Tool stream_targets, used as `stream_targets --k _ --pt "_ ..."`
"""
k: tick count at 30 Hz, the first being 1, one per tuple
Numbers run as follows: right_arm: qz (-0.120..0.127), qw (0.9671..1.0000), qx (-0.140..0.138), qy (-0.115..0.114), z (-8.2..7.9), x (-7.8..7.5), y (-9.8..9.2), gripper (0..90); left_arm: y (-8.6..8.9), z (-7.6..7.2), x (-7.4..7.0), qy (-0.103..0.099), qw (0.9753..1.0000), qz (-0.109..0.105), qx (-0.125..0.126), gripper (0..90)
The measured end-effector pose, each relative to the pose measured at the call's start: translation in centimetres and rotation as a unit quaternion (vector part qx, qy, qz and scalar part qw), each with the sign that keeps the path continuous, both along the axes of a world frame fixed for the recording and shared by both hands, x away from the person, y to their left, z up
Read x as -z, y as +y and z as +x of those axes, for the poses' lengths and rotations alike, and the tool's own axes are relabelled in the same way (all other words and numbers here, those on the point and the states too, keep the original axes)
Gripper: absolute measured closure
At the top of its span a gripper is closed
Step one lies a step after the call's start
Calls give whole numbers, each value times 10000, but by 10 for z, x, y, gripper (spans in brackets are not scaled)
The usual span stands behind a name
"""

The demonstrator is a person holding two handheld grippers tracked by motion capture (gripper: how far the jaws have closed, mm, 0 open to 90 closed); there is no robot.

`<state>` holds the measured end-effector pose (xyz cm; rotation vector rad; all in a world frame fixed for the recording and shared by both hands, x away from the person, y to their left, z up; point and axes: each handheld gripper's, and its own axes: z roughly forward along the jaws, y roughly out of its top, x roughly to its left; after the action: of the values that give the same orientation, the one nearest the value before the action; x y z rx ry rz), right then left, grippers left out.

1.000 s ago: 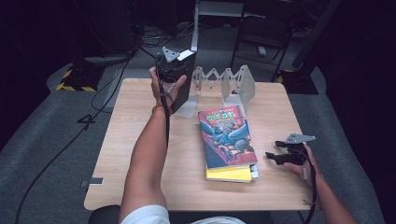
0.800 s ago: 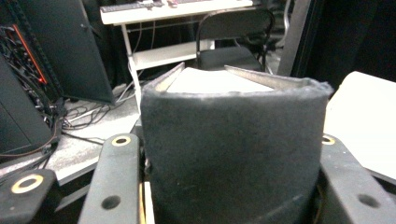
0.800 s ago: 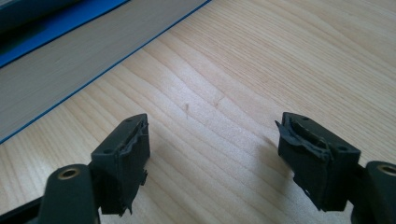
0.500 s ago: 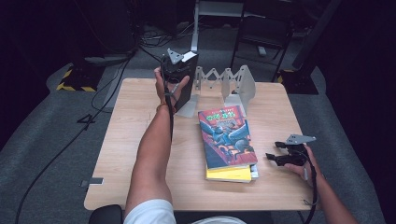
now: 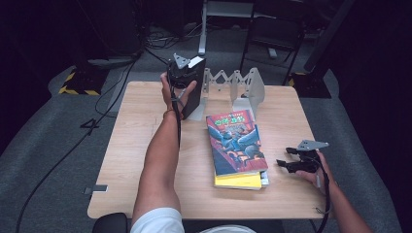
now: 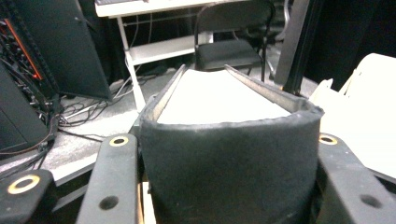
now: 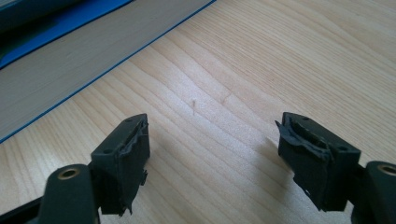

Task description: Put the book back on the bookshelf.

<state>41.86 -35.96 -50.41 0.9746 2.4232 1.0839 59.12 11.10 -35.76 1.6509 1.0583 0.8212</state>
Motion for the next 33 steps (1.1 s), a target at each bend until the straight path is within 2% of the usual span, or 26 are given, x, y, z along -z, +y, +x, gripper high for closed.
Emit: stream_targets --k 7,16,19,22,26,28,30,31,33 --pt "-1 10000 -2 1 0 0 0 255 5 -5 0 53 9999 67 54 493" --pt "0 10000 -2 2 0 0 0 254 20 -26 9 172 9997 60 179 492" --pt "1 10000 -1 3 0 0 0 254 26 -30 13 261 9994 86 222 491" --pt "-1 10000 -7 -1 0 0 0 253 29 -33 14 264 9993 80 252 489" --pt "-3 10000 3 -3 0 0 0 253 23 -30 8 421 9980 326 334 477" --pt "1 10000 6 0 0 0 0 253 21 -28 4 452 9975 458 282 464" --pt "-2 10000 3 -1 0 0 0 253 19 -24 -2 579 9965 537 255 452" --pt "-1 10000 2 -2 0 0 0 253 19 -23 -3 560 9965 576 232 440" --pt "-1 10000 -1 -1 0 0 0 252 17 -19 -7 657 9955 625 257 415"
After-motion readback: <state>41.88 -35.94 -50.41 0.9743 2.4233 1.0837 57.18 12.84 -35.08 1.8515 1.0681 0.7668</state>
